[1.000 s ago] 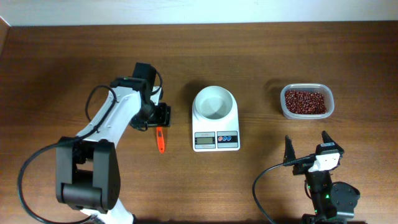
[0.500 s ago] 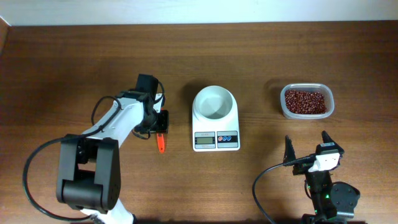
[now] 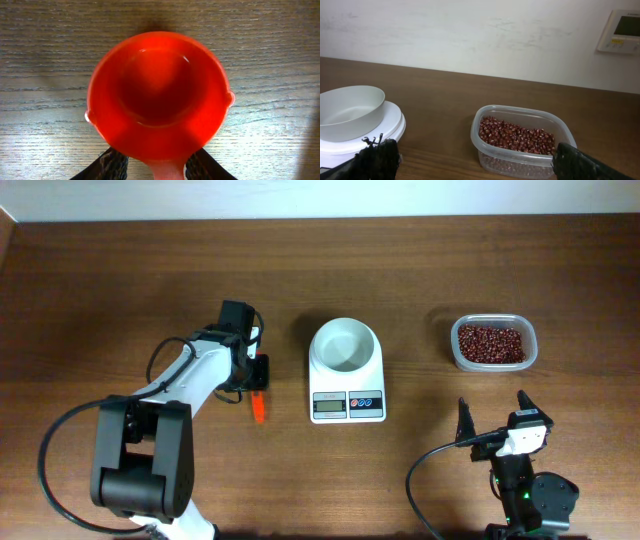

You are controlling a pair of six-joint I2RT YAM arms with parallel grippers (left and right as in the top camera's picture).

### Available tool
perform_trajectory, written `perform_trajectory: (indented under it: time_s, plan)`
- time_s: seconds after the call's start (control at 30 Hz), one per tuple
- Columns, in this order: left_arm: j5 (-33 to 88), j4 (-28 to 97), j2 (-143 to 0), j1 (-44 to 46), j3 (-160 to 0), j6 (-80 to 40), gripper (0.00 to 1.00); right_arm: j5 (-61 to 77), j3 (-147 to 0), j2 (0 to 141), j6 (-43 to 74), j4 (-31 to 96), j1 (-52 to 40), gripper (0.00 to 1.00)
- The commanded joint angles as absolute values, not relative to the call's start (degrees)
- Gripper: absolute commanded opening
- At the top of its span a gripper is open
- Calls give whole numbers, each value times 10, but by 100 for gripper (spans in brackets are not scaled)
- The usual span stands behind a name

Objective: Scoop item into bowl and weigh 50g on scale
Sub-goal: 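Lift the orange scoop with the left gripper toward the bowl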

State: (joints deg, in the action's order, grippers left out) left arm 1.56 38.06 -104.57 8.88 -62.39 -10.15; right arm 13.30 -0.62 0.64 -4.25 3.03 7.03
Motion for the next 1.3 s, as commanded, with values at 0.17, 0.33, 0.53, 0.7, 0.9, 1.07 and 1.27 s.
perform_trajectory:
  time_s: [0.17, 0.33, 0.53, 0.7, 0.9, 1.07, 1.27]
  plan:
    - [10, 380, -1043, 90, -619, -107, 33, 130, -3, 2, -36, 34, 67, 99]
    - [11, 380, -1043, 90, -619, -107, 28, 130, -3, 2, -36, 34, 67, 99]
    - [11, 380, -1043, 90, -619, -107, 23, 130, -3, 2, -36, 34, 67, 99]
    - [13, 380, -1043, 90, -619, -107, 20, 130, -3, 2, -36, 34, 67, 99]
    - [13, 382, -1043, 90, -619, -107, 8, 130, -3, 2, -36, 34, 67, 99]
    - [52, 431, -1014, 85, -666, -116, 5, 130, -3, 2, -36, 34, 67, 99]
    - [176, 472, -948, 63, -752, -196, 6, 130, -3, 2, -36, 34, 67, 99]
